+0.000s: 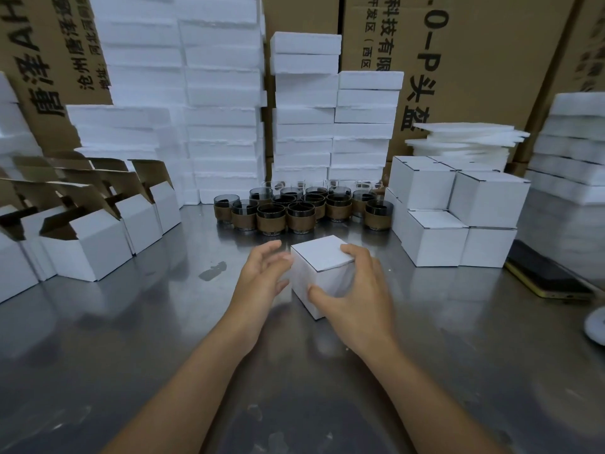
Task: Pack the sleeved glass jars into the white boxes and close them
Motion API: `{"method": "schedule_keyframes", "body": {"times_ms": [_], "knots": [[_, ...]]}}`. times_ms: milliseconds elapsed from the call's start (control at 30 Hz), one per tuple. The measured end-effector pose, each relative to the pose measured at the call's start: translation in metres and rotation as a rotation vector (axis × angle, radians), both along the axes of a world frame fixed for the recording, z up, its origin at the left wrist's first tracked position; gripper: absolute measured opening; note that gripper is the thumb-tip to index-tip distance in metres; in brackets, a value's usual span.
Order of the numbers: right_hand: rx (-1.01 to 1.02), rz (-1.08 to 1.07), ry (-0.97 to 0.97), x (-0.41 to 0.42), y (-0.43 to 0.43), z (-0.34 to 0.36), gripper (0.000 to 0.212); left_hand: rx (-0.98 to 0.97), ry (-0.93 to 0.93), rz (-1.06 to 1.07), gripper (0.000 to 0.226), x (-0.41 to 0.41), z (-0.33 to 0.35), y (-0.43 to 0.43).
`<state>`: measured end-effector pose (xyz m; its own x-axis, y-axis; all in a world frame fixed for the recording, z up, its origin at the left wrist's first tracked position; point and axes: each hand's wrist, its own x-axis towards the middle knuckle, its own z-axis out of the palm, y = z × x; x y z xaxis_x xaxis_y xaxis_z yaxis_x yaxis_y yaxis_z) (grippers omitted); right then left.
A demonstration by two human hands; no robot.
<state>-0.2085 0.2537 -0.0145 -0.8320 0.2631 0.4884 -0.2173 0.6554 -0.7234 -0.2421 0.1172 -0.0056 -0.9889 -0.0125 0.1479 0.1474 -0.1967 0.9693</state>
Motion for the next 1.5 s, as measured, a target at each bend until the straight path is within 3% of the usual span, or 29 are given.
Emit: {"method": "schedule_keyframes", "body": {"times_ms": [267, 433, 833, 1100, 1267, 1400, 1500], "knots": [[-0.081, -0.047, 0.123, -0.015, 0.049, 0.046, 0.066, -0.027, 0.012, 0.01, 0.018, 0.0, 0.001, 0.003], [0.094, -0.211, 0.231, -0.037, 0.1, 0.09, 0.06, -0.061, 0.032, 0.01, 0.018, -0.002, -0.001, 0.008], [0.478, -0.459, 0.109, -0.077, 0.149, 0.088, 0.064, -0.12, 0.076, 0.002, 0.016, -0.011, -0.006, 0.013], [0.525, -0.584, -0.008, -0.083, 0.152, 0.084, 0.069, -0.123, 0.107, -0.005, 0.016, -0.009, -0.005, 0.015], [0.544, -0.513, -0.034, -0.076, 0.147, 0.092, 0.063, -0.143, 0.113, -0.01, 0.015, -0.009, -0.004, 0.014], [0.587, -0.201, 0.113, -0.057, 0.112, 0.095, 0.04, -0.152, 0.114, -0.009, 0.014, -0.009, -0.003, 0.015], [0.551, -0.006, 0.039, -0.039, 0.076, 0.073, 0.023, -0.166, 0.12, 0.002, 0.015, -0.009, -0.003, 0.015]]}}
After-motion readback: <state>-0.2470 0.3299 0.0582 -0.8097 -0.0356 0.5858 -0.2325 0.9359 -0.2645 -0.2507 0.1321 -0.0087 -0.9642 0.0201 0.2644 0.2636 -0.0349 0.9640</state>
